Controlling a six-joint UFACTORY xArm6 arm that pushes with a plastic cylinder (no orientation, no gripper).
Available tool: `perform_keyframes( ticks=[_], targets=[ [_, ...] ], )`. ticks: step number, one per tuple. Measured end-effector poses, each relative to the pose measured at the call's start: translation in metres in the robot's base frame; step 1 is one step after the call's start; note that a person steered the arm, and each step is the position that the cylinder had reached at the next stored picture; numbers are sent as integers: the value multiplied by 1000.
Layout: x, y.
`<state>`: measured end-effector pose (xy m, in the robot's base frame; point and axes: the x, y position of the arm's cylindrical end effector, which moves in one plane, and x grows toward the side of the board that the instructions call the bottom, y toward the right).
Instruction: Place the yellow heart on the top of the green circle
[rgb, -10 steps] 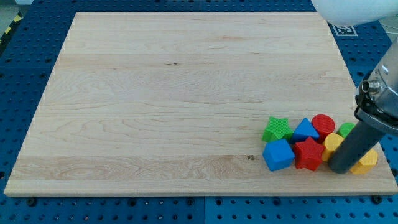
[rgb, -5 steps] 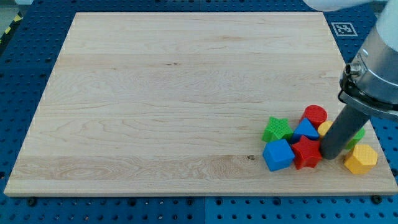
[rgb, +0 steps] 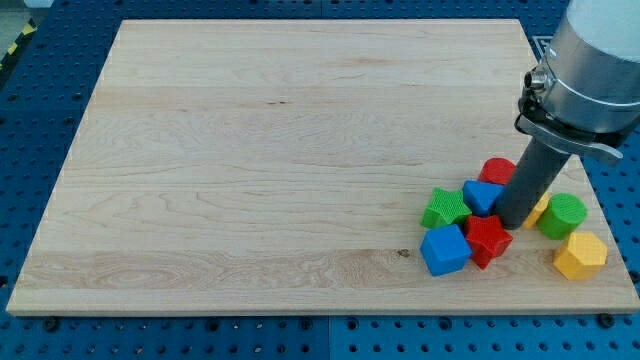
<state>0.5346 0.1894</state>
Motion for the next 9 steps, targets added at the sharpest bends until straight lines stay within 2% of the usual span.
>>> perform_keyframes(
  ticks=[5, 7, 9],
  targets=[
    [-26, 5],
    [-26, 29],
    [-26, 12]
  ],
)
